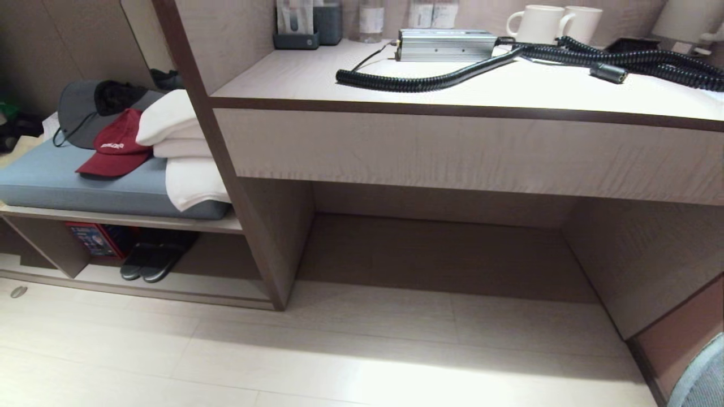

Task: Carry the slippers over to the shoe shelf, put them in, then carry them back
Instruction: Place the slippers into the shoe cabinet

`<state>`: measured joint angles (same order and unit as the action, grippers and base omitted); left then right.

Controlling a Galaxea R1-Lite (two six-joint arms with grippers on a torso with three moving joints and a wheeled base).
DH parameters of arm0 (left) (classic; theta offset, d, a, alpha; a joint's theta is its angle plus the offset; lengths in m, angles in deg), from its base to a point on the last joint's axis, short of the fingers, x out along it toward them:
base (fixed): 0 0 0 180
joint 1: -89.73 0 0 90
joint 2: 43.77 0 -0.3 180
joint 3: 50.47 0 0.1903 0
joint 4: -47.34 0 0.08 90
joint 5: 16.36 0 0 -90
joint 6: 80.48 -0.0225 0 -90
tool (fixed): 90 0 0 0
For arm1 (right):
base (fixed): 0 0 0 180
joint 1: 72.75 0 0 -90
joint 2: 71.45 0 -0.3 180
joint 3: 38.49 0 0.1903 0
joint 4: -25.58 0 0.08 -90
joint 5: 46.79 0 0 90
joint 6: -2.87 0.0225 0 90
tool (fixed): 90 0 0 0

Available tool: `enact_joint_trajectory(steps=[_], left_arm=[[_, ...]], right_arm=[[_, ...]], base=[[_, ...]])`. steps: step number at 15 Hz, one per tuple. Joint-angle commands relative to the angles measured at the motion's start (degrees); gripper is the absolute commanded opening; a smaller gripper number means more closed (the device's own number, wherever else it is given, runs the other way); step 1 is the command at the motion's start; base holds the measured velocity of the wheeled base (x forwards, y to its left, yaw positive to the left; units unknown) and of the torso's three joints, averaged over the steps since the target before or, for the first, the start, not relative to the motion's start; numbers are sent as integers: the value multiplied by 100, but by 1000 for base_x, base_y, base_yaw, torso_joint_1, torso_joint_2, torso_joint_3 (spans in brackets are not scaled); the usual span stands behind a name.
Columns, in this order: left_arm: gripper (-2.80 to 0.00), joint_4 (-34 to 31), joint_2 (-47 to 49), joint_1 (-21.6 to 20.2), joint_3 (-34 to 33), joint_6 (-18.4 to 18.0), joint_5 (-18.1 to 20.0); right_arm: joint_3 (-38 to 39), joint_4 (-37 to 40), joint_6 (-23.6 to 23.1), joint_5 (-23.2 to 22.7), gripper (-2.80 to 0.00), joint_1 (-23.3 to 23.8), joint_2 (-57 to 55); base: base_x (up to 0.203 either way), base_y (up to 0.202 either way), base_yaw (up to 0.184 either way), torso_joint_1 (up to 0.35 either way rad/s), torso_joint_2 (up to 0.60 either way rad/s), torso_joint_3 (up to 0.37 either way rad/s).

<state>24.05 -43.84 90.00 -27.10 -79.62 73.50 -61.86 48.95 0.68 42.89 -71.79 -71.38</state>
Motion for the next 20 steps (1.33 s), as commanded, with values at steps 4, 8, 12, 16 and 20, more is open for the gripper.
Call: enact_joint_trajectory(steps=[4, 8, 12, 16, 20], left_arm=[[-280, 1, 7, 0, -9, 10, -4], [-280, 1, 7, 0, -9, 10, -4], [-280, 1, 7, 0, -9, -25, 5], [-280, 10, 7, 0, -9, -42, 5], [-280, 1, 7, 0, -9, -33, 5]], right_arm=[[0, 0, 0, -2, -280, 0, 10], [0, 0, 0, -2, -280, 0, 15], [0, 0, 0, -2, -280, 0, 10], [0, 0, 0, -2, -280, 0, 10], [0, 0, 0, -2, -280, 0, 10]], base=[[0, 0, 0, 3, 4, 205], [0, 0, 0, 4, 1, 203], [0, 0, 0, 3, 0, 194], [0, 0, 0, 0, 0, 38], [0, 0, 0, 0, 0, 0]])
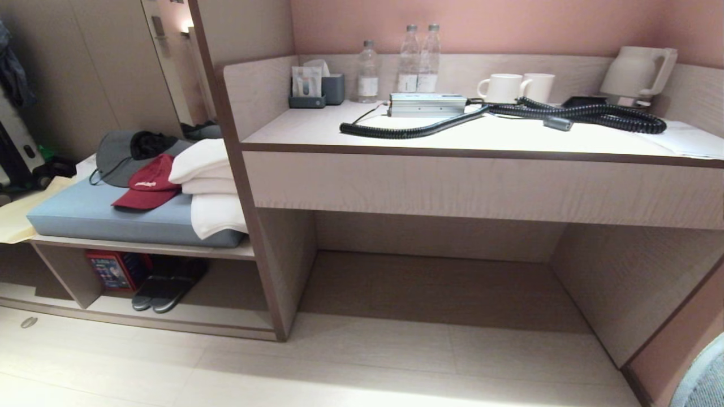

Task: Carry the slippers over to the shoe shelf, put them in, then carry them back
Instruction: Place the slippers into the shoe cabinet

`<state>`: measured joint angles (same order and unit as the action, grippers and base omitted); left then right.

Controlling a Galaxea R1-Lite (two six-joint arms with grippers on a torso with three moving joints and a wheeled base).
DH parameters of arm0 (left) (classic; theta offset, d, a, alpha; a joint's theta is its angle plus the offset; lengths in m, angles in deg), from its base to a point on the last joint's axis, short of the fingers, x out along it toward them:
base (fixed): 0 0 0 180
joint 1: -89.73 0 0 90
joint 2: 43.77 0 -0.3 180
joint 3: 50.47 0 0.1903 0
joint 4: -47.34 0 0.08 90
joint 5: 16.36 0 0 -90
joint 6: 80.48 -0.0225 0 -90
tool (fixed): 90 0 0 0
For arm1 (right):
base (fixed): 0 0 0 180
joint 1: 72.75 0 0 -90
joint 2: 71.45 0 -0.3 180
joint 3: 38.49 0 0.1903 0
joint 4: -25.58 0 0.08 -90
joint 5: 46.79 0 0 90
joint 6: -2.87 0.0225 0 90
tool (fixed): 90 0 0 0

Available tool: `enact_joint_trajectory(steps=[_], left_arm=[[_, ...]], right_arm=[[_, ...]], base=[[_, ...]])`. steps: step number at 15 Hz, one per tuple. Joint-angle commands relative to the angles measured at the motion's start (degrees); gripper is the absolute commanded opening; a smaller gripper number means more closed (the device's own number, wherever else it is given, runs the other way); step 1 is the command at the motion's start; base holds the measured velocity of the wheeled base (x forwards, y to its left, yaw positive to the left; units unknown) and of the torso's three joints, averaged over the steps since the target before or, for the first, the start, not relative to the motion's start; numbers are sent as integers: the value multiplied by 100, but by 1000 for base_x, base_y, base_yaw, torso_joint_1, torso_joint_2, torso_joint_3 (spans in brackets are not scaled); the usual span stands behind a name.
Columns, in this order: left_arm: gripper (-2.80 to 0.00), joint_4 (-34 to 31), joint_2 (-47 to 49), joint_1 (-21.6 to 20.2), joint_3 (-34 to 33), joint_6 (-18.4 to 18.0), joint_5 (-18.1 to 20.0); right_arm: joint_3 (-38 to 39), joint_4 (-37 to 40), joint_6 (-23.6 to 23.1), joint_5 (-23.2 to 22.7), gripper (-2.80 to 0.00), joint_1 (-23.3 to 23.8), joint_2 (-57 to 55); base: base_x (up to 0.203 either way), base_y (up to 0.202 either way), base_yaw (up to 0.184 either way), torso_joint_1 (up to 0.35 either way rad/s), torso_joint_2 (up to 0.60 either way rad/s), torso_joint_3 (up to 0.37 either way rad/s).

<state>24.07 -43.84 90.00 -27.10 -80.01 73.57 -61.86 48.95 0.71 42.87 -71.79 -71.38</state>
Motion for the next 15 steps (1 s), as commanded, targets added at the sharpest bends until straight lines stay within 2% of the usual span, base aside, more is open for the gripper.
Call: enact_joint_trajectory(steps=[1, 4, 11, 15], left_arm=[[-280, -1, 1, 0, -9, 15, -1], [-280, -1, 7, 0, -9, 23, -1], [-280, -1, 7, 0, -9, 32, -1], [-280, -1, 7, 0, -9, 32, -1]], right_arm=[[0, 0, -4, -1, -280, 0, 10], [0, 0, -24, -13, -280, 0, 10], [0, 0, -57, -19, -280, 0, 10], [0, 0, -30, -19, -280, 0, 19]], base=[[0, 0, 0, 0, 0, 0], [113, 82, 1, 3, 4, 5], [190, 192, -1, 2, 1, 2], [4, 98, 0, 3, 0, 2]])
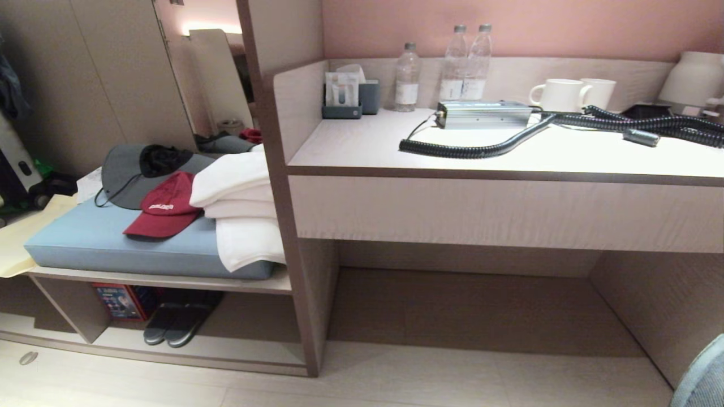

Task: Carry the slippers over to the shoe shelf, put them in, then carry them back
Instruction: Place the slippers into the shoe cabinet

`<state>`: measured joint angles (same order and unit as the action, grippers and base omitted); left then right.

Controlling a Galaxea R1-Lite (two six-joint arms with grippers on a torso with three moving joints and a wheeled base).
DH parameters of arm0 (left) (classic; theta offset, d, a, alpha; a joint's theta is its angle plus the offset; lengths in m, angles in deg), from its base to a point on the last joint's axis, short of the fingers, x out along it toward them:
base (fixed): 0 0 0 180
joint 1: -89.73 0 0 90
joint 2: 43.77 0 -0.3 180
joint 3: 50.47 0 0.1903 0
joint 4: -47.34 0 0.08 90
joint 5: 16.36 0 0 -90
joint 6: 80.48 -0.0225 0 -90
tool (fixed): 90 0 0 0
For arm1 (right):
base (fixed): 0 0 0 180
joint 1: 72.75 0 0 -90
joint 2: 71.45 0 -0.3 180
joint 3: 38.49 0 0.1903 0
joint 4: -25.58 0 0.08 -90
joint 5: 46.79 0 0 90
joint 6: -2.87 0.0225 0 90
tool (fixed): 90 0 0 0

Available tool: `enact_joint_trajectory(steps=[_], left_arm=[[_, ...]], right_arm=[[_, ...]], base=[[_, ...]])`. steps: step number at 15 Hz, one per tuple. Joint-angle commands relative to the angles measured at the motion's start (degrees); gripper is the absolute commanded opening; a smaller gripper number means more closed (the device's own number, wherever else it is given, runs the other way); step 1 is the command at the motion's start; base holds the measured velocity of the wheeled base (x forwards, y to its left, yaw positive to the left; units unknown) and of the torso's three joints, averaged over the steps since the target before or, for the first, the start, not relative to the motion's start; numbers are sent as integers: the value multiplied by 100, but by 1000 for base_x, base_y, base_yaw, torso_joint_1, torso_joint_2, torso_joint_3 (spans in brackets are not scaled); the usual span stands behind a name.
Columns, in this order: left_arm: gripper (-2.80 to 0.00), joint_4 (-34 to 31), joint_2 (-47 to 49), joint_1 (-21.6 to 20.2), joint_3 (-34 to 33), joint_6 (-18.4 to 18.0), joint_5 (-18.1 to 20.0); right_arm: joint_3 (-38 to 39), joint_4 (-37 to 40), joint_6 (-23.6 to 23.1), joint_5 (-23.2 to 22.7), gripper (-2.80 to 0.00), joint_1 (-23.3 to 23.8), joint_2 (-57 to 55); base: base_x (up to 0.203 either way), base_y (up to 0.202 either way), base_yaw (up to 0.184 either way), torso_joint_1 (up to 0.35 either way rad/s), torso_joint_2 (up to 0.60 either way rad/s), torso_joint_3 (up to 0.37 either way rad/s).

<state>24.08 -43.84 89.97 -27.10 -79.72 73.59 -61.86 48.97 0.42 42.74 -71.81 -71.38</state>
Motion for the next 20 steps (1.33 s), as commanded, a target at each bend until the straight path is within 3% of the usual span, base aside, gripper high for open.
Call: enact_joint_trajectory(steps=[1, 20], left_arm=[[-280, -2, 7, 2, -9, 3, -4], [-280, -2, 7, 2, -9, 9, -4]], right_arm=[[0, -2, -1, -5, -280, 3, 10], [0, 6, 43, 39, -280, 3, 10]], base=[[0, 192, -7, 0, 0, 7], [0, 196, -1, 2, 2, 2]])
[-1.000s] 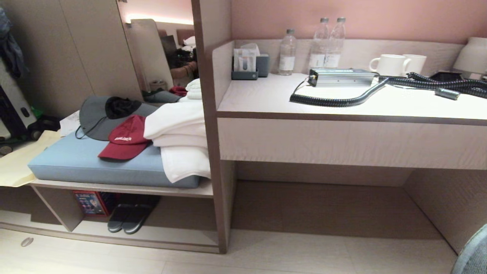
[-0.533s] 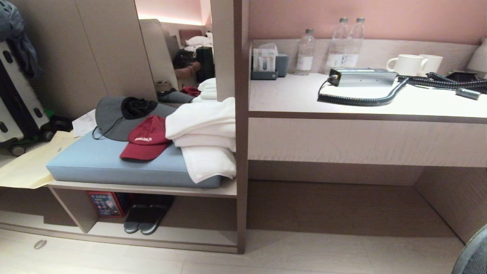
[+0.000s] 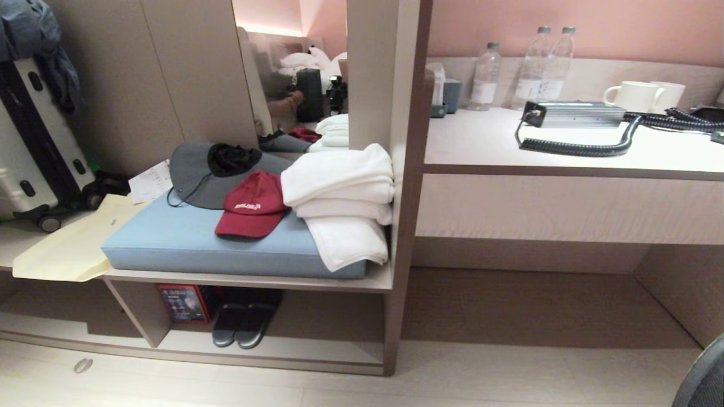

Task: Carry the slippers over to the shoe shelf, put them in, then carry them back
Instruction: Place the slippers into the shoe cabinet

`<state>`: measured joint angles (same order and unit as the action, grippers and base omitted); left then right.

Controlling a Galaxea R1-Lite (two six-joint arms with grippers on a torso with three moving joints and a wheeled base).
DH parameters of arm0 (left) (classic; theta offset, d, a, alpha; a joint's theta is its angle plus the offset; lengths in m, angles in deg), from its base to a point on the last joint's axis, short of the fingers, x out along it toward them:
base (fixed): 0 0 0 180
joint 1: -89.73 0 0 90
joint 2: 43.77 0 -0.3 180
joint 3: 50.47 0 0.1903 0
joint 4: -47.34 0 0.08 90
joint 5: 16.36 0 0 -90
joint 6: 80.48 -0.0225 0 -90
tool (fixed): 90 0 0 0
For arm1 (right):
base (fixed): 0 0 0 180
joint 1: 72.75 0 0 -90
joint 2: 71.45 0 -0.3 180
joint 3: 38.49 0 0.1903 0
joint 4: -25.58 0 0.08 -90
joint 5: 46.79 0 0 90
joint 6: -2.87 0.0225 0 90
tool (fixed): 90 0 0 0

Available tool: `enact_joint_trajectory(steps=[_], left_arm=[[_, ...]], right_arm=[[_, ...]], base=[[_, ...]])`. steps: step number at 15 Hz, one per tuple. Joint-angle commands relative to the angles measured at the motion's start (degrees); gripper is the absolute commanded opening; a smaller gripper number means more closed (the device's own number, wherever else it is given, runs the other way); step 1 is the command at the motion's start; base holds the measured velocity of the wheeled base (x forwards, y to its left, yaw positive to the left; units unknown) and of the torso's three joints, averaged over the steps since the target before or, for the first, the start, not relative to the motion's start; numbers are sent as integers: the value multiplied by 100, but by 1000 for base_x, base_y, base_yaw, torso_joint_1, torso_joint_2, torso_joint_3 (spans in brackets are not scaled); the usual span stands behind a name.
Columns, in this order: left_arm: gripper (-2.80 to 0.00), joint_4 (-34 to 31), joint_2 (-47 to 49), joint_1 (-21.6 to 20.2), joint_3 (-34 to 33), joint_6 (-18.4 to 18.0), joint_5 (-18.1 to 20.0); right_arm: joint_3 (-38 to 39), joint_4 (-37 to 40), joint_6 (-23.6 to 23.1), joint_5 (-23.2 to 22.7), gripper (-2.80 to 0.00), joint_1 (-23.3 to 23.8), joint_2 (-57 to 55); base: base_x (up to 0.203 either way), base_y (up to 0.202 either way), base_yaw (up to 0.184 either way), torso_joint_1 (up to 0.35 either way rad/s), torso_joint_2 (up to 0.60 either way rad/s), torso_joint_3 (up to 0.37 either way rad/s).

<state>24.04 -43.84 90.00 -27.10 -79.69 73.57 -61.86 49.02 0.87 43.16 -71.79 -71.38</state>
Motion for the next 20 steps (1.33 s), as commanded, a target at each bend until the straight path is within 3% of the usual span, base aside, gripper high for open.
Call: enact_joint_trajectory(steps=[1, 20], left_arm=[[-280, 2, 7, 0, -9, 0, -1], [-280, 2, 7, 0, -9, 9, -1]], right_arm=[[0, 1, -2, -4, -280, 0, 10], [0, 1, -2, -4, -280, 0, 10]], base=[[0, 195, -1, 2, 2, 5], [0, 195, -2, 2, 2, 2]])
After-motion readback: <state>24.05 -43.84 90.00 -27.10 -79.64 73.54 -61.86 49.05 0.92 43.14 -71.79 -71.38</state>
